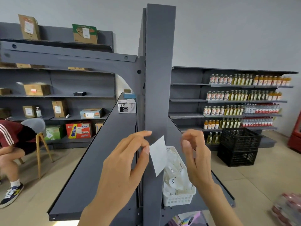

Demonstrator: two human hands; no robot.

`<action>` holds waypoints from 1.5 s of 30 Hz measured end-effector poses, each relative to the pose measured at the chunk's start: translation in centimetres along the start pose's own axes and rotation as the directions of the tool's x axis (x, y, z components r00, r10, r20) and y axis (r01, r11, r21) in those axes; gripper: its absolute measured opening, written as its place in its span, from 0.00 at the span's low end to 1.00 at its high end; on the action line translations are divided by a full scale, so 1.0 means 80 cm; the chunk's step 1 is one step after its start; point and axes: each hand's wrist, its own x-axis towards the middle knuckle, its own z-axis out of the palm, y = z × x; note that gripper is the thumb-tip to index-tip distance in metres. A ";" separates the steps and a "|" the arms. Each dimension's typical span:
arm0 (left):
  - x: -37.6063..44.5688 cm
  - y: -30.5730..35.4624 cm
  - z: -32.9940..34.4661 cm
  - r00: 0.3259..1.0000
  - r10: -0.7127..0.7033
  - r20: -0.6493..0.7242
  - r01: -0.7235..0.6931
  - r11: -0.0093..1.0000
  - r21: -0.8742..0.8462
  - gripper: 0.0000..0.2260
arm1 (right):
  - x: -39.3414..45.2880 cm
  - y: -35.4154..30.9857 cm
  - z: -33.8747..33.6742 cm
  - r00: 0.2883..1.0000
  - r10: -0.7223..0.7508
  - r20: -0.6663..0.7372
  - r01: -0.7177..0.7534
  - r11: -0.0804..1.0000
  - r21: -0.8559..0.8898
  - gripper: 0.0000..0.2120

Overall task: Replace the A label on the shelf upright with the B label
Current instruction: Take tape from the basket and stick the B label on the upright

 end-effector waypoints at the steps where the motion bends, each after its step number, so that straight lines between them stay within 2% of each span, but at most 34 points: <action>1: 0.003 0.001 -0.001 1.000 0.003 -0.021 -0.003 1.000 -0.017 0.08 | 0.001 -0.018 0.000 0.996 -0.079 0.037 0.077 0.996 0.038 0.09; 3: 0.012 0.004 -0.002 0.998 0.009 -0.058 -0.012 0.998 -0.056 0.08 | 0.007 -0.050 0.002 0.976 -0.172 0.131 0.165 0.984 0.062 0.17; 5: 0.022 0.007 -0.004 0.996 0.028 -0.090 -0.036 0.996 -0.079 0.08 | 0.018 -0.074 0.007 0.963 -0.196 0.185 0.189 0.980 0.053 0.23; 10: 0.048 0.003 -0.014 0.989 0.074 -0.131 -0.089 0.989 -0.114 0.06 | 0.038 -0.098 0.017 0.972 -0.188 0.139 0.181 0.981 0.064 0.29; 16: 0.073 0.006 -0.019 0.983 0.141 -0.122 -0.153 0.984 -0.096 0.06 | 0.063 -0.116 0.028 0.983 -0.155 0.100 0.147 0.986 0.075 0.26; 21: 0.086 0.006 -0.017 0.974 0.149 -0.169 -0.187 0.953 -0.238 0.10 | 0.082 -0.125 0.034 1.000 -0.024 0.006 0.022 0.978 0.208 0.17; 25: 0.102 0.005 -0.027 0.965 0.053 -0.255 -0.159 0.896 -0.414 0.11 | 0.101 -0.128 0.027 0.999 0.049 -0.011 -0.043 0.953 0.300 0.15; 30: 0.138 0.007 -0.047 0.978 -0.041 -0.205 -0.078 0.839 -0.539 0.01 | 0.124 -0.129 0.012 0.998 0.055 -0.002 -0.051 0.937 0.345 0.14; 32: 0.154 0.013 -0.052 0.984 -0.037 -0.172 -0.068 0.821 -0.567 0.02 | 0.139 -0.129 0.007 0.998 0.051 -0.024 -0.039 0.934 0.356 0.12; 37: 0.193 0.026 -0.063 0.991 0.024 -0.133 -0.095 0.823 -0.560 0.04 | 0.186 -0.128 -0.004 0.996 0.061 -0.064 -0.032 0.926 0.376 0.06; 45: 0.238 0.034 -0.073 0.969 0.088 -0.230 -0.177 0.900 -0.399 0.05 | 0.243 -0.128 -0.012 0.998 0.066 -0.023 -0.058 0.965 0.257 0.08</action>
